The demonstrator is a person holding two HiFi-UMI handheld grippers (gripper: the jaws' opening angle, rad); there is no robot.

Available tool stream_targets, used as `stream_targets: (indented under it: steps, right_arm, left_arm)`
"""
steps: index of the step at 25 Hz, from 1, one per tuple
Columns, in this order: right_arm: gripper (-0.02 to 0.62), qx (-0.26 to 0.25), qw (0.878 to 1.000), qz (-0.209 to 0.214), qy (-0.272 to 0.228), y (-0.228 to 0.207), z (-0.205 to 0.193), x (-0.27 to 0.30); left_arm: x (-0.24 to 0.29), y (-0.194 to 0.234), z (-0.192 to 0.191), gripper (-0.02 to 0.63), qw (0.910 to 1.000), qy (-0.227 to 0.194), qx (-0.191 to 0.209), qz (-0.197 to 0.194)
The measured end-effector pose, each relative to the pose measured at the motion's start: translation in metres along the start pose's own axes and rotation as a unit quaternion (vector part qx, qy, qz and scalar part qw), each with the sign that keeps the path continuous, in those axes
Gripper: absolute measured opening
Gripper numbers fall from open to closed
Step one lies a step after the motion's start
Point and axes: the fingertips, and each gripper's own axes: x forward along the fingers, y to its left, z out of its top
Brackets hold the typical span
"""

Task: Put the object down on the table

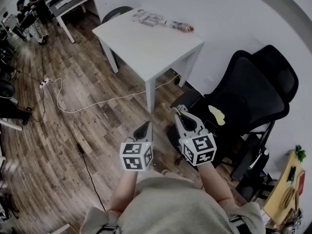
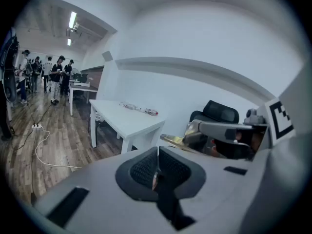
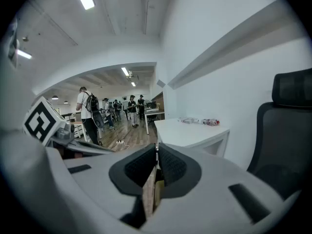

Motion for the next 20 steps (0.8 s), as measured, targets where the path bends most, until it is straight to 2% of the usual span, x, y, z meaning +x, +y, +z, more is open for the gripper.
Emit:
stream_targets:
  steps: [3,8,15,20]
  right_arm:
    - [0.025,0.009,1.0,-0.006,0.0,-0.003,-0.009,-0.04]
    - [0.025,0.012,1.0,-0.009,-0.009,-0.004,-0.01,-0.08]
    - [0.025,0.007,1.0,-0.013,-0.019,-0.012,-0.011,-0.098]
    - [0.025,0.003,1.0,-0.013,-0.023,-0.023,-0.01,-0.108]
  left_arm:
    - [-0.02,-0.033,-0.01,0.011,0.9999,0.007,0.01,-0.002]
    - [-0.045,-0.052,-0.01,0.011,0.9998,0.001,0.015,0.013]
    - [-0.05,-0.066,-0.011,0.011,0.9994,-0.01,0.024,0.024]
    - [-0.047,-0.079,-0.011,0.011,0.9995,-0.017,0.016,0.023]
